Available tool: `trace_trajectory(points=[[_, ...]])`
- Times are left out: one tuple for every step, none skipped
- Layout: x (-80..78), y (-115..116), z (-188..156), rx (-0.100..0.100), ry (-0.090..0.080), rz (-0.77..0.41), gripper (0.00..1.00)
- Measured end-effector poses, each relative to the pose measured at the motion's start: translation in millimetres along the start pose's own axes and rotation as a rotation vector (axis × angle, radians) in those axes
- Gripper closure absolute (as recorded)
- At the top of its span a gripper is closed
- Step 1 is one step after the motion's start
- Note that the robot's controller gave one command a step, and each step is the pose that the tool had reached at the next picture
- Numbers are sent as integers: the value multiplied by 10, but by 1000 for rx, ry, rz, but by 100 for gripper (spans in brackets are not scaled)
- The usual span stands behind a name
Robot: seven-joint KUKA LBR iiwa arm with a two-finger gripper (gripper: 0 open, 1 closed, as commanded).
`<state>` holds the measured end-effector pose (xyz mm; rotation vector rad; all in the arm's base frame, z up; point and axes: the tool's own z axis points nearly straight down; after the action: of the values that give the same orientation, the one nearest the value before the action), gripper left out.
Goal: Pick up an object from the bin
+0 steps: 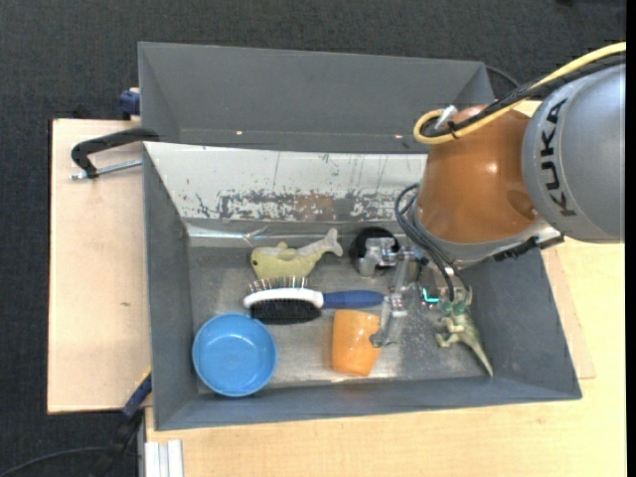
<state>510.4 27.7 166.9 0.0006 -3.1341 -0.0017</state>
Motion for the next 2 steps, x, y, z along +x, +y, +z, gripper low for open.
trace_trajectory(points=[[171,-75,965,0,-10,-223,0],[165,37,656,2,-15,-376,0]])
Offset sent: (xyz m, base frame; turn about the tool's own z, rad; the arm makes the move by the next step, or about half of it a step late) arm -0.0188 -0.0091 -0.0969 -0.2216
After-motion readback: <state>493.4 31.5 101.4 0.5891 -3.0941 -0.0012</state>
